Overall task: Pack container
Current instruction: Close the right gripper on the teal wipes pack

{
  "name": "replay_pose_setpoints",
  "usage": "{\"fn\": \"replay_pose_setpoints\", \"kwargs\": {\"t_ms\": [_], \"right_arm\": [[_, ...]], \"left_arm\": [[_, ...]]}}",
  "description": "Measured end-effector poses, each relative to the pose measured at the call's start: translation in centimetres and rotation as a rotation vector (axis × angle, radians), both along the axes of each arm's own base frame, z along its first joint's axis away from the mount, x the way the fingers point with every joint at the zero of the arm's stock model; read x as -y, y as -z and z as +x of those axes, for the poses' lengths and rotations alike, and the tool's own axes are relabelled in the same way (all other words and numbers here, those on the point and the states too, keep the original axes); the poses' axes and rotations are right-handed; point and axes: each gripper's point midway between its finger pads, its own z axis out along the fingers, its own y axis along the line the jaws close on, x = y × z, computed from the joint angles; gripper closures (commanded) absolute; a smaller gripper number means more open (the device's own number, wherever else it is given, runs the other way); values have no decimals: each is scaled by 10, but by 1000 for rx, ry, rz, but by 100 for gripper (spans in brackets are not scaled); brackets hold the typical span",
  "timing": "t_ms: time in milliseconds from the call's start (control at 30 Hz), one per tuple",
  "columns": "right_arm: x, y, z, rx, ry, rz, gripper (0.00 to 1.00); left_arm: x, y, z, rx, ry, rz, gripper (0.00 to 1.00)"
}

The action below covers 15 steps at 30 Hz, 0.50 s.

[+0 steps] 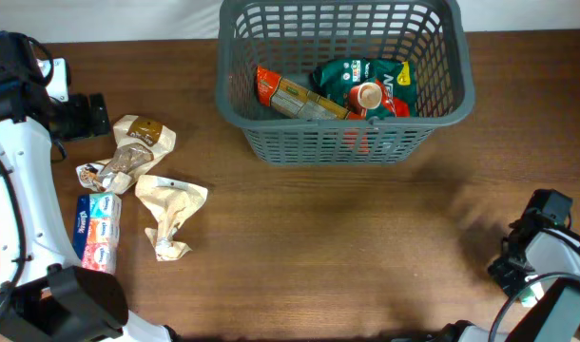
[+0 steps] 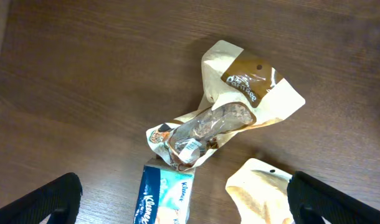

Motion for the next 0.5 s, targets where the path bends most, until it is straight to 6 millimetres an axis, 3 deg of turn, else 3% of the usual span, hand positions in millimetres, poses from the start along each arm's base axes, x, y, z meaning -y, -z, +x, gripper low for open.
{"fn": "replay_pose_setpoints", "kwargs": {"t_ms": [67, 333, 433, 500], "right_arm": [[0, 0, 0, 0, 0, 0, 12], [1, 4, -4, -33, 1, 1, 36], [3, 6, -5, -59, -4, -2, 49], [4, 7, -6, -68, 1, -5, 69]], "left_arm": [[0, 0, 0, 0, 0, 0, 1], [0, 0, 0, 0, 0, 0, 1], [0, 0, 0, 0, 0, 0, 1], [0, 0, 0, 0, 0, 0, 1]]}}
